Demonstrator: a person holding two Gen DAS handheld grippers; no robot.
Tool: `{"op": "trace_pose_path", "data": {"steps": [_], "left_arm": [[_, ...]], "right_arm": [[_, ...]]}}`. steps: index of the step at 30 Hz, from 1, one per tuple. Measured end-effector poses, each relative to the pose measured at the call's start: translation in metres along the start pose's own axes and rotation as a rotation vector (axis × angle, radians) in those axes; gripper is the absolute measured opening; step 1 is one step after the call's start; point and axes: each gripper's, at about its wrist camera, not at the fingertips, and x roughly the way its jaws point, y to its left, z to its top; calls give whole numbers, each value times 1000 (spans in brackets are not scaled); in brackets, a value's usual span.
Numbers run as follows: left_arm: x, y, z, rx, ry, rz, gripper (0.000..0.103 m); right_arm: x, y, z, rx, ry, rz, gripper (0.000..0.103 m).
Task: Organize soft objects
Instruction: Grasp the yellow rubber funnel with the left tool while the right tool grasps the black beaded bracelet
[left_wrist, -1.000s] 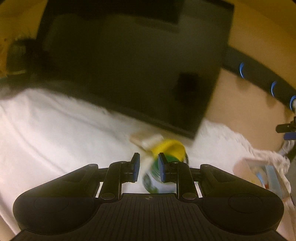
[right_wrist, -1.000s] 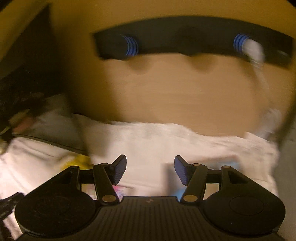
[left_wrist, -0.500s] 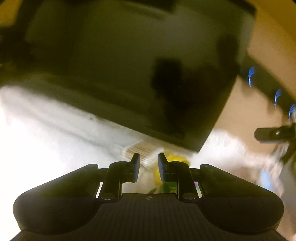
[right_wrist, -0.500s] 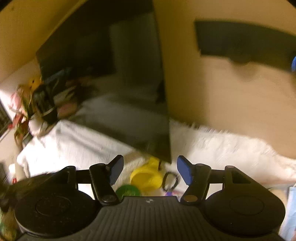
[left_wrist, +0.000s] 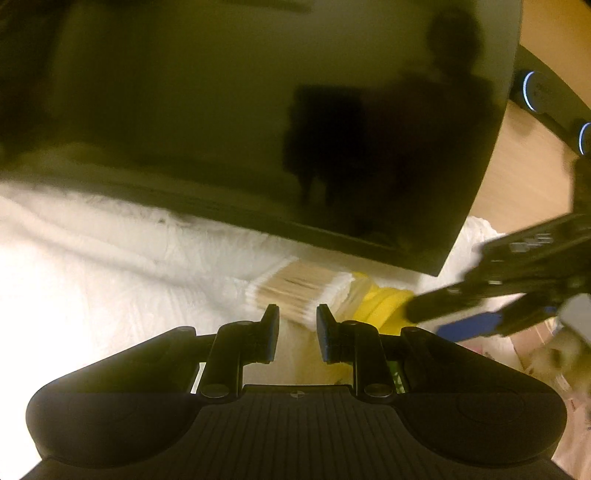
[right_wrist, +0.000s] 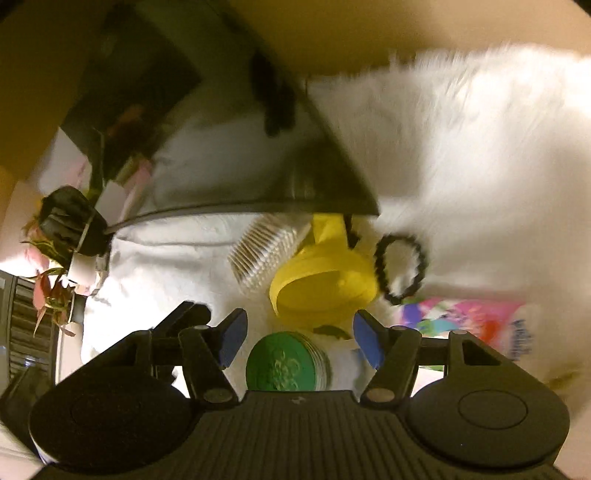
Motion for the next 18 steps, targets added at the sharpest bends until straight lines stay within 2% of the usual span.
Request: {"op": "trace_pose_path", "data": {"steps": [5,9,12,15,18], "left_arm": [[-12,5,-12,-73,-38,13,24],[-29,8,-22,-59,-54,26,24],[-28,6,-22,-41,-39,12,24],[-18,-12,-10,48,-15,-21,24],[-7,-44,10,225,13,-69,25]], "right_arm": [[35,13,14,-45,-6,-78,64],[50,14,20,-54,35,-101,64],[44,16,19,-130,55,-108,64],[19,17,18,-213,44,-118,64],[-23,16,17,-313,-50,-148,64]]}}
